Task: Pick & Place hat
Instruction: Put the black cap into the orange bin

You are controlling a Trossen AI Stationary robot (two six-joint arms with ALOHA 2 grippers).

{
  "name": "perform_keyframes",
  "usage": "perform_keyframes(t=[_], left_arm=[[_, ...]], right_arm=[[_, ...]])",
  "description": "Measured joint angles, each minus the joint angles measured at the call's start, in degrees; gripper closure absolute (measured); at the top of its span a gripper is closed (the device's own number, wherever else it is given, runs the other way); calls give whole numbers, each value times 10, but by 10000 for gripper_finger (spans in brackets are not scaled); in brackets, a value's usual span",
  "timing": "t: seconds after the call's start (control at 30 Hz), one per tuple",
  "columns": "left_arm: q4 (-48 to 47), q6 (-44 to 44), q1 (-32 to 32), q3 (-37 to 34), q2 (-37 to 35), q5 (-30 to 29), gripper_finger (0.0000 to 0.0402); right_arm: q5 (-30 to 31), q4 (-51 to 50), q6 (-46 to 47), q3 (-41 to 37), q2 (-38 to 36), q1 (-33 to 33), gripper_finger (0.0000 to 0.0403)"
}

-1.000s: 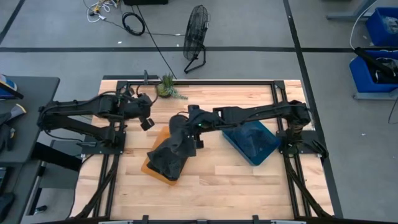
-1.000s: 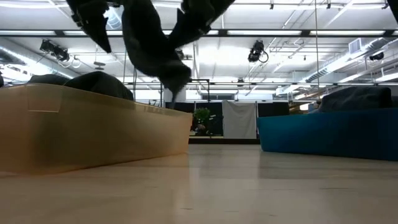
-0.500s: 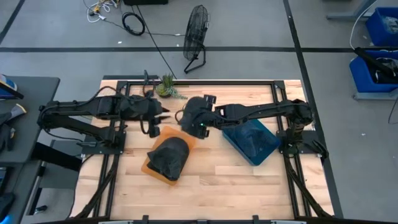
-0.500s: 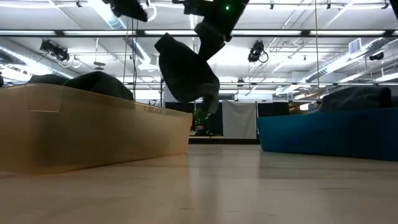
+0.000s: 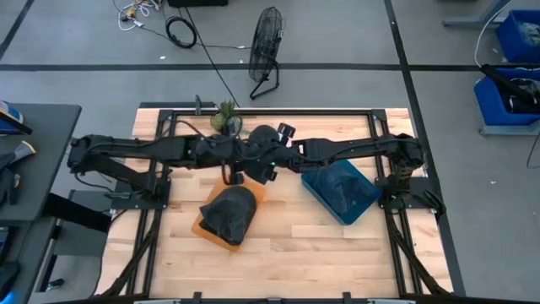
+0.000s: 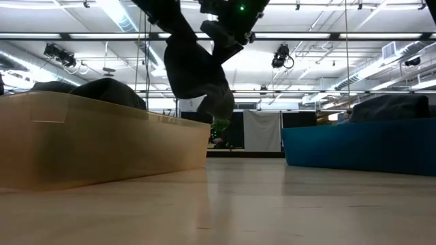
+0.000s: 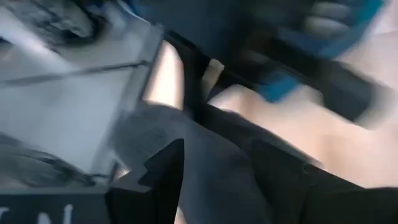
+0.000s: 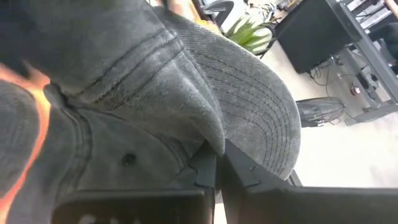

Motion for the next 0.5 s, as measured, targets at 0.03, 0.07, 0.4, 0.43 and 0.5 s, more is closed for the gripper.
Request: perform_keyframes(t=[0.03, 0.07, 0.4, 0.43, 0.5], left_arm=[[12, 14, 0, 0, 7, -14, 212], [15, 29, 0, 0, 12, -23, 212], [28, 41, 2, 0, 32, -26, 209], [29, 41, 3, 0, 33, -26, 209], [28, 41, 9, 0, 36, -25, 210]], right_arm=[[0, 0, 0, 0, 0, 2, 394], [0, 0, -1, 0, 0, 3, 394], [-11, 16, -14, 0, 0, 5, 393], [-22, 18, -16, 0, 0, 5, 393], [-48, 25, -16, 0, 0, 5, 393]])
